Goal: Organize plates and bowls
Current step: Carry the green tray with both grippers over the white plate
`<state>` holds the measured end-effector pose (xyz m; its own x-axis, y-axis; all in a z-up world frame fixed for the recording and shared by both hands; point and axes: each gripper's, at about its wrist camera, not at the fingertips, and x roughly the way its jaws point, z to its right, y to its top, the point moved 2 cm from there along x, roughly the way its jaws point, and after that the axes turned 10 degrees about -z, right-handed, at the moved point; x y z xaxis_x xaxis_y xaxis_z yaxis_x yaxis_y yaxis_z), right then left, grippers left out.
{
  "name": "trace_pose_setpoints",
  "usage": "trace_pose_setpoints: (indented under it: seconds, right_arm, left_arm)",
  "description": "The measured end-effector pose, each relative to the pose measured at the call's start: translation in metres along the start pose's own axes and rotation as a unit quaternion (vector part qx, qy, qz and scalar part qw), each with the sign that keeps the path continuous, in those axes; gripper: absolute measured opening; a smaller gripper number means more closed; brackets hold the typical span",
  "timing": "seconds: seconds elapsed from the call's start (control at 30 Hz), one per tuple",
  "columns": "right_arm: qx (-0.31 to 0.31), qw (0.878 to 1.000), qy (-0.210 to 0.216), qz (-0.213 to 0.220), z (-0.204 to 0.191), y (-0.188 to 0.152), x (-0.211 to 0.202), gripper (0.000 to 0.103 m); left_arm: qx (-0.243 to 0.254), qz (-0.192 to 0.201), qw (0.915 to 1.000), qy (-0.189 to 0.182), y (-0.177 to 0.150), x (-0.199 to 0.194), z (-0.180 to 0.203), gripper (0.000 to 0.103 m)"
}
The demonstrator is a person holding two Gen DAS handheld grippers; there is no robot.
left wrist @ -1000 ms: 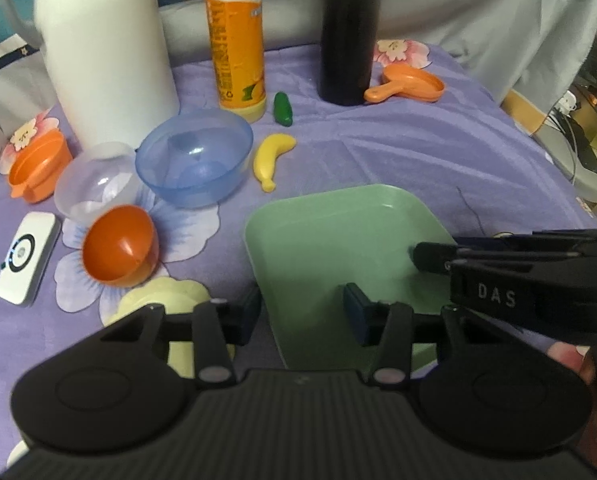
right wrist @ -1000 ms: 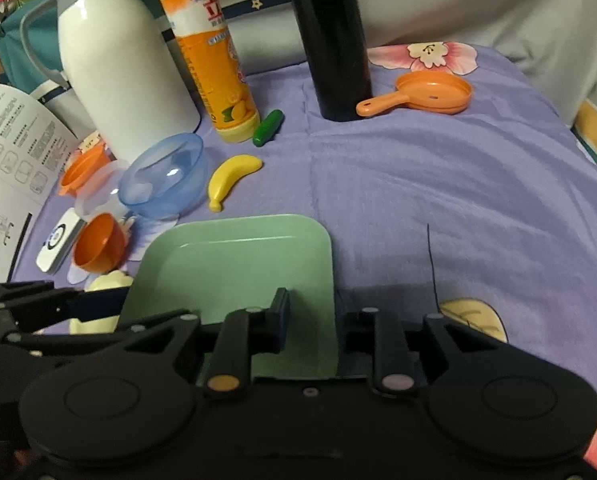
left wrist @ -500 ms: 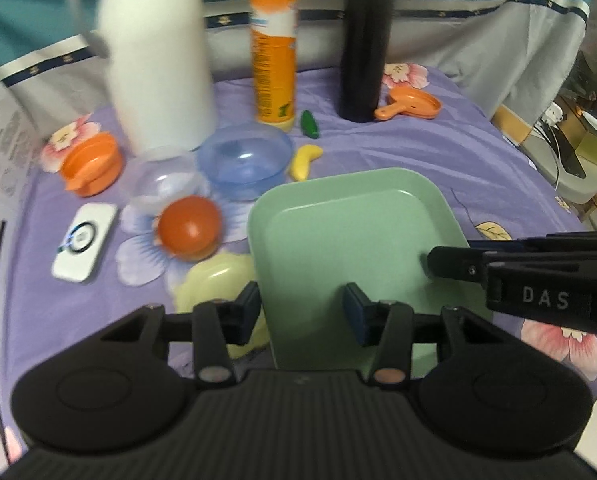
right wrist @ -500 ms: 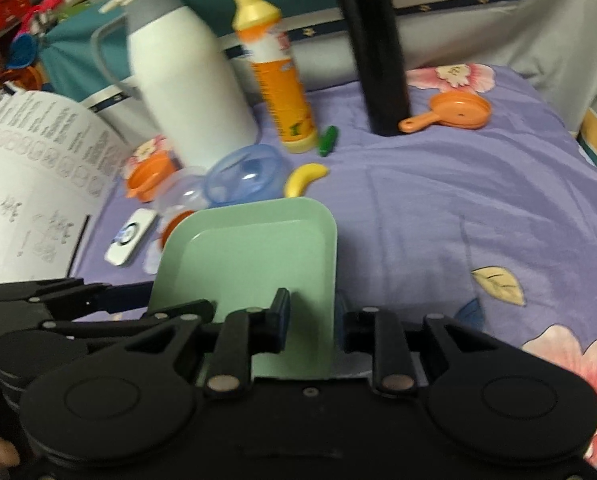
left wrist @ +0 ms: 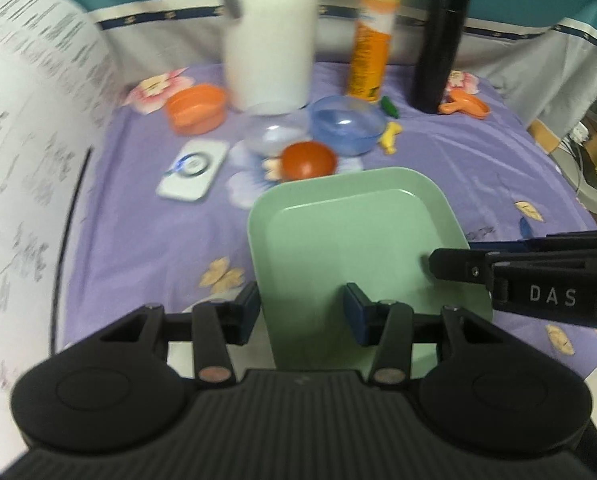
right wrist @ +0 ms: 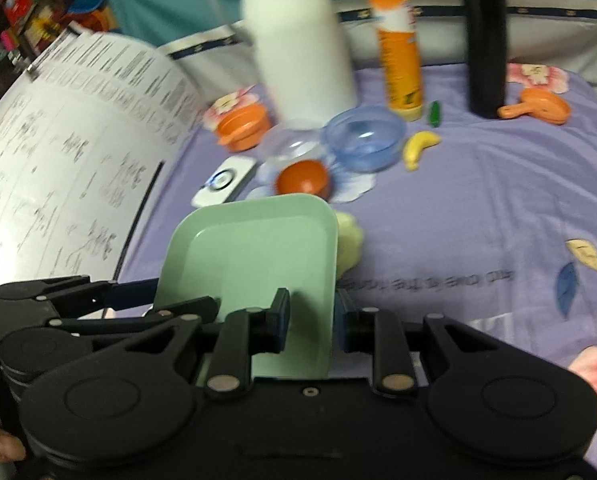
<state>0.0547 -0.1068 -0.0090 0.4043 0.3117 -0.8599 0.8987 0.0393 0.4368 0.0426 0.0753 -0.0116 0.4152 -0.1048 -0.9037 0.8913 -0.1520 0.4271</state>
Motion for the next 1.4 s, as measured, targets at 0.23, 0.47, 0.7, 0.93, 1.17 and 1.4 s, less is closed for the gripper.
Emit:
trace_pose_setpoints:
  seconds: [0.23, 0.47, 0.7, 0.93, 1.17, 1.4]
  right_arm:
    - [-0.021, 0.999, 0.013, -0.028, -0.052, -0.016, 0.02, 0.025]
    - [-0.037, 0.997, 0.015, -0.068, -0.076, -0.036, 0.041, 0.025]
    - [-0.046, 0.996, 0.008, -0.082, -0.082, -0.039, 0.053, 0.025]
    - [-0.05, 0.993, -0.01, -0.103, -0.081, -0.043, 0.065, 0.027]
    - [-0.053, 0.993, -0.012, -0.106, -0.082, -0.043, 0.071, 0.027]
    - [-0.053, 0.993, -0.01, -0.106, -0.081, -0.041, 0.074, 0.033]
  left_arm:
    - [-0.02, -0.004, 0.9997, 0.013, -0.037, -0.013, -0.039, 0.049]
    - [-0.033, -0.017, 0.9992, 0.013, -0.068, -0.008, -0.06, 0.049]
    - [-0.047, -0.035, 0.9983, 0.003, -0.078, 0.01, -0.069, 0.049]
    - [-0.045, -0.045, 0.998, 0.0, -0.079, 0.021, -0.068, 0.049]
    - [-0.053, -0.047, 0.9975, -0.003, -0.076, 0.026, -0.072, 0.049]
    - [-0.053, -0.047, 0.9975, -0.002, -0.075, 0.031, -0.071, 0.052]
